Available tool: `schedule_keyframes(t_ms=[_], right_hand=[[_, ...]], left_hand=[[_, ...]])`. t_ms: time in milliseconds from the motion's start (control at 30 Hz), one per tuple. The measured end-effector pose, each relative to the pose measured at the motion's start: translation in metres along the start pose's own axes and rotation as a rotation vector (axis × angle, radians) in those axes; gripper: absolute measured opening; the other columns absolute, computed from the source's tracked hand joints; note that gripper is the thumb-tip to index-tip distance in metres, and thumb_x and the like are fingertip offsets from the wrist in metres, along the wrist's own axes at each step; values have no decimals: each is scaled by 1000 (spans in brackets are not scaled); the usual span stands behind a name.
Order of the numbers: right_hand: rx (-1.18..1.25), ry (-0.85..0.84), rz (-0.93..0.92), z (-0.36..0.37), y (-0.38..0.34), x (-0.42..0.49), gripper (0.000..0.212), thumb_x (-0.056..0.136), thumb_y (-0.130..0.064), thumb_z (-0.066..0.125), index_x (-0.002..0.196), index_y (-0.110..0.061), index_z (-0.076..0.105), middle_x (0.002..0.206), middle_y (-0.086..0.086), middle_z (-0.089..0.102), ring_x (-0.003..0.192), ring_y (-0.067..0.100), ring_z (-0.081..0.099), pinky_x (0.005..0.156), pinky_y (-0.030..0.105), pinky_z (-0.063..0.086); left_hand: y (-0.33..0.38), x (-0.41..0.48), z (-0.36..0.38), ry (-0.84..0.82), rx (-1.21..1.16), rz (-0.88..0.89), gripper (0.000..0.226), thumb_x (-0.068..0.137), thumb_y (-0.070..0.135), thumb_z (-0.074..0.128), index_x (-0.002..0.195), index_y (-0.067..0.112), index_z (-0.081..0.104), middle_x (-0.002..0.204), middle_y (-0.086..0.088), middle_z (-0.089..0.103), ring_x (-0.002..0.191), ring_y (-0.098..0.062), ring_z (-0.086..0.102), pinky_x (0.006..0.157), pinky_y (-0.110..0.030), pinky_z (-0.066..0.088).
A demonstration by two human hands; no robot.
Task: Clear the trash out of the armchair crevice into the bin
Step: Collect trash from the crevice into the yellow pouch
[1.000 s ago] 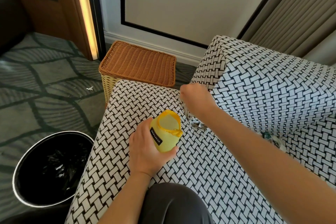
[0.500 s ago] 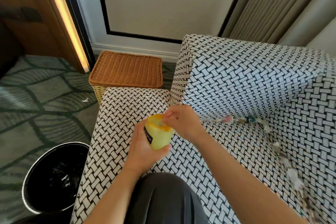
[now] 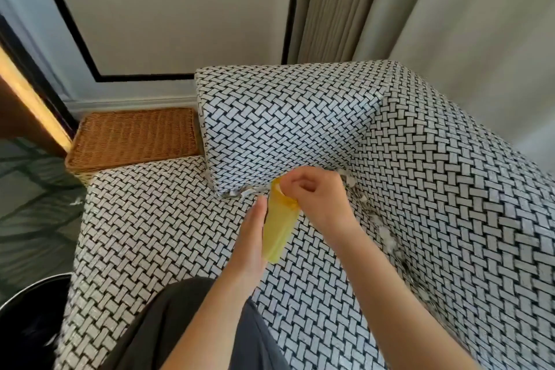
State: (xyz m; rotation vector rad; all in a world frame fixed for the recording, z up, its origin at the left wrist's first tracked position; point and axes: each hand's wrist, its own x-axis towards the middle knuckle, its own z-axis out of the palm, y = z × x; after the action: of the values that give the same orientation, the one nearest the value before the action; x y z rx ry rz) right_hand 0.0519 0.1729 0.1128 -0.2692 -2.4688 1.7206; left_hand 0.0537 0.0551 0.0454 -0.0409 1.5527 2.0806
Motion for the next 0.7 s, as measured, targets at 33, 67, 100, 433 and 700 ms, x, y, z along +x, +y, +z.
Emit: schedule_keyframes(t_ms=[33, 67, 100, 433, 700], right_hand=[[-28, 2, -22, -2, 3, -3, 20, 82, -2, 64, 70, -18, 66, 67, 5, 66, 58, 12, 54, 58, 25, 48], [-64, 2, -38, -5, 8, -7, 18, 81, -3, 64, 71, -18, 66, 65, 1, 64, 56, 10, 52, 56, 25, 47], [-98, -8, -46, -6, 14, -12, 16, 82, -4, 65, 72, -16, 67, 62, -3, 62, 52, 7, 50, 53, 21, 45], [-213, -67, -15, -14, 52, -66, 8, 85, -8, 62, 84, -12, 68, 77, -1, 66, 61, 4, 58, 60, 21, 53], [-44, 102, -5, -46, 82, -119, 26, 94, -10, 47, 73, -16, 62, 62, -6, 55, 50, 2, 44, 48, 16, 35]], left_hand=[[-3, -1, 4, 16, -82, -71, 83, 56, 82, 44, 115, 25, 57, 109, -5, 67, 103, -19, 60, 77, -31, 47], [-8, -2, 7, 14, -152, -133, 76, 60, 76, 41, 110, 23, 60, 107, -7, 68, 103, -21, 60, 76, -31, 46], [-14, -2, 9, 7, -210, -182, 75, 61, 73, 40, 110, 20, 62, 110, -10, 67, 105, -22, 60, 79, -32, 45], [-56, -33, 30, -59, -214, -386, 63, 81, 71, 38, 84, 16, 68, 70, -5, 59, 54, -14, 52, 45, -23, 40], [-79, -58, 42, -420, 60, -290, 113, 24, 66, 83, 124, 28, 46, 115, -6, 59, 100, -19, 60, 68, -29, 53]])
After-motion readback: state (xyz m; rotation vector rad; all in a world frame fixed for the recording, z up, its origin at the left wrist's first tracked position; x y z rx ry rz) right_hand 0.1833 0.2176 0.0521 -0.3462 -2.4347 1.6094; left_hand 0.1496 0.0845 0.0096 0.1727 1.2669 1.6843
